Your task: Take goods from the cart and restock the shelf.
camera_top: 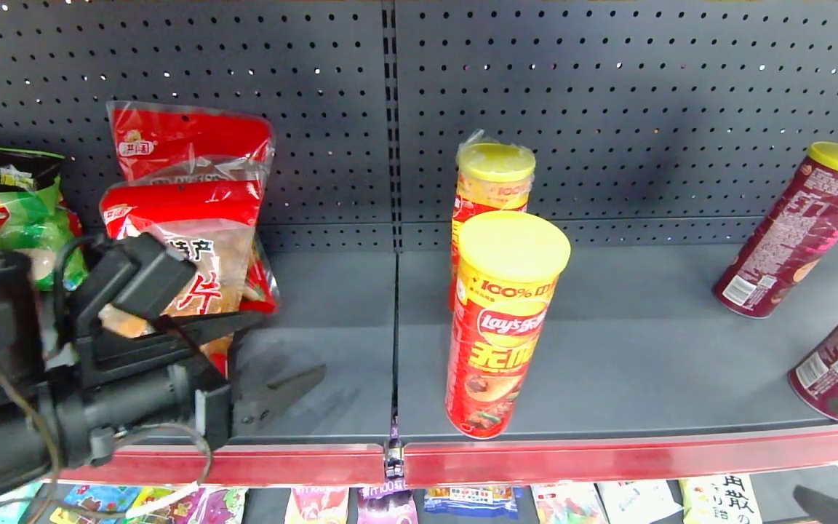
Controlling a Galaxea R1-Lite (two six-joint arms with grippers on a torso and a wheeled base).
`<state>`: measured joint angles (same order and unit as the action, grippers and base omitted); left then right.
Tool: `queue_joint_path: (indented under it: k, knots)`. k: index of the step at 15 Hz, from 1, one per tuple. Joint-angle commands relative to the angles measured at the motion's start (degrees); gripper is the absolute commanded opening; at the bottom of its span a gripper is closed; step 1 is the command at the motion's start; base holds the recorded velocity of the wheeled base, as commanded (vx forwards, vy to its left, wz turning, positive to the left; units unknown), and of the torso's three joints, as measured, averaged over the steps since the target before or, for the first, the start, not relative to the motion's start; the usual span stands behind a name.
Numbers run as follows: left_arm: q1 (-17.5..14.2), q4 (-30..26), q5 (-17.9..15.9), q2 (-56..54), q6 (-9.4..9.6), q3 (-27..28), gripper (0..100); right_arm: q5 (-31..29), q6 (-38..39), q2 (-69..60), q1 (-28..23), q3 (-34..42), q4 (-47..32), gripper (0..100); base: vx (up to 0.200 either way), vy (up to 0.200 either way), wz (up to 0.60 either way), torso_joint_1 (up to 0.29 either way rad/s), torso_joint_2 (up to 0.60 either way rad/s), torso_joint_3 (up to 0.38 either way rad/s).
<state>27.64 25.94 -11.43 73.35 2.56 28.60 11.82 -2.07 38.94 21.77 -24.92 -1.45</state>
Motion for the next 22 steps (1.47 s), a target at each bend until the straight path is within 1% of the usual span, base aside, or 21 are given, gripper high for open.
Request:
queue_joint_path:
  k: [1,2,3,4,5,6,7,8,9,10,12,13,14,15,16,17,18,19,20,21,22]
  knots:
    - [-1.27,-10.91,9.06,-19.47,-3.53,-5.04,100,-0.84,1.63,-11.95,-7.97,-1.10,-8.13,100,0.000,0.000,0.00,0.000,0.00,0.000]
    - [-1.44,-16.36,13.81,-23.69,-5.55,-5.04,100,-1.37,1.63,-13.45,-10.79,-2.33,-11.12,100,0.000,0.000,0.00,0.000,0.00,0.000]
    - [-1.44,-16.36,13.81,-23.69,-5.55,-5.04,100,-1.37,1.63,-13.45,-10.79,-2.33,-11.12,100,0.000,0.000,0.00,0.000,0.00,0.000]
    - [-1.62,-26.91,20.93,-31.95,-10.03,-6.10,100,-1.28,1.90,-16.00,-13.95,-1.89,-14.55,100,0.000,0.000,0.00,0.000,0.00,0.000]
    - [-1.62,-32.62,24.27,-37.05,-9.94,-6.36,100,-1.37,1.90,-17.49,-14.13,-0.04,-15.07,100,0.000,0.000,0.00,0.000,0.00,0.000]
    - [-1.71,-36.58,26.38,-39.78,-9.94,-6.27,100,-1.54,1.90,-18.37,-14.30,1.27,-14.98,100,0.000,0.000,0.00,0.000,0.00,0.000]
    - [-2.94,-42.64,30.59,-43.20,-10.12,-6.01,100,-1.81,1.90,-19.25,-15.18,2.51,-14.90,100,0.000,0.000,0.00,0.000,0.00,0.000]
    - [-6.28,-45.37,32.70,-45.31,-10.21,-6.01,100,-3.91,2.16,-19.25,-17.03,2.94,-15.07,100,0.000,0.000,0.00,0.000,0.00,0.000]
    - [-10.41,-47.12,32.70,-47.07,-9.77,-5.92,100,-5.23,2.69,-19.43,-18.52,3.74,-15.07,100,0.000,0.000,0.00,0.000,0.00,0.000]
    - [-13.40,-48.09,32.70,-47.51,-9.77,-6.01,100,-5.41,2.69,-19.86,-19.40,4.44,-15.07,100,0.000,0.000,0.00,0.000,0.00,0.000]
    - [-18.50,-48.18,32.62,-48.74,-9.77,-6.98,100,-5.41,2.60,-22.15,-20.45,5.93,-16.22,100,0.000,0.000,0.00,0.000,0.00,0.000]
    - [-19.90,-48.18,33.06,-51.03,-9.77,-9.09,100,-5.50,2.42,-26.19,-21.07,8.57,-17.09,100,0.000,0.000,0.00,0.000,0.00,0.000]
    - [-19.99,-48.18,33.41,-53.14,-9.59,-10.93,100,-5.50,2.42,-29.71,-21.51,10.33,-17.36,100,0.000,0.000,0.00,0.000,0.00,0.000]
    - [-20.78,-48.35,34.02,-56.92,-9.42,-12.95,100,-5.50,2.07,-35.33,-21.77,13.05,-17.89,100,0.000,0.000,0.00,0.000,0.00,0.000]
    - [-22.36,-48.62,34.11,-59.99,-9.42,-14.27,100,-5.50,1.28,-38.94,-21.60,14.28,-17.97,100,0.000,0.000,0.00,0.000,0.00,0.000]
    - [-25.09,-49.94,34.11,-62.80,-9.68,-15.68,100,-6.90,1.19,-38.85,-21.60,14.55,-17.62,100,0.000,0.000,0.00,0.000,0.00,0.000]
    - [-27.46,-50.81,33.76,-63.95,-9.94,-15.50,100,-9.72,1.28,-38.85,-21.60,14.55,-17.53,100,0.000,0.000,0.00,0.000,0.00,0.000]
    - [-27.81,-50.81,32.35,-64.91,-9.94,-15.50,100,-12.26,1.46,-38.85,-21.60,14.55,-17.45,100,0.000,0.000,0.00,0.000,0.00,0.000]
    - [-27.37,-50.90,30.42,-68.34,-9.59,-15.50,100,-12.79,1.72,-38.85,-21.60,14.55,-17.45,100,0.000,0.000,0.00,0.000,0.00,0.000]
    - [-26.49,-50.38,26.11,-71.68,-8.27,-15.94,100,-12.97,1.72,-38.85,-21.60,14.55,-17.62,100,0.000,0.000,0.00,0.000,0.00,0.000]
    - [-26.67,-49.94,24.09,-72.30,-7.57,-16.03,100,-12.79,1.46,-38.85,-21.60,14.72,-17.45,100,0.000,0.000,0.00,0.000,0.00,0.000]
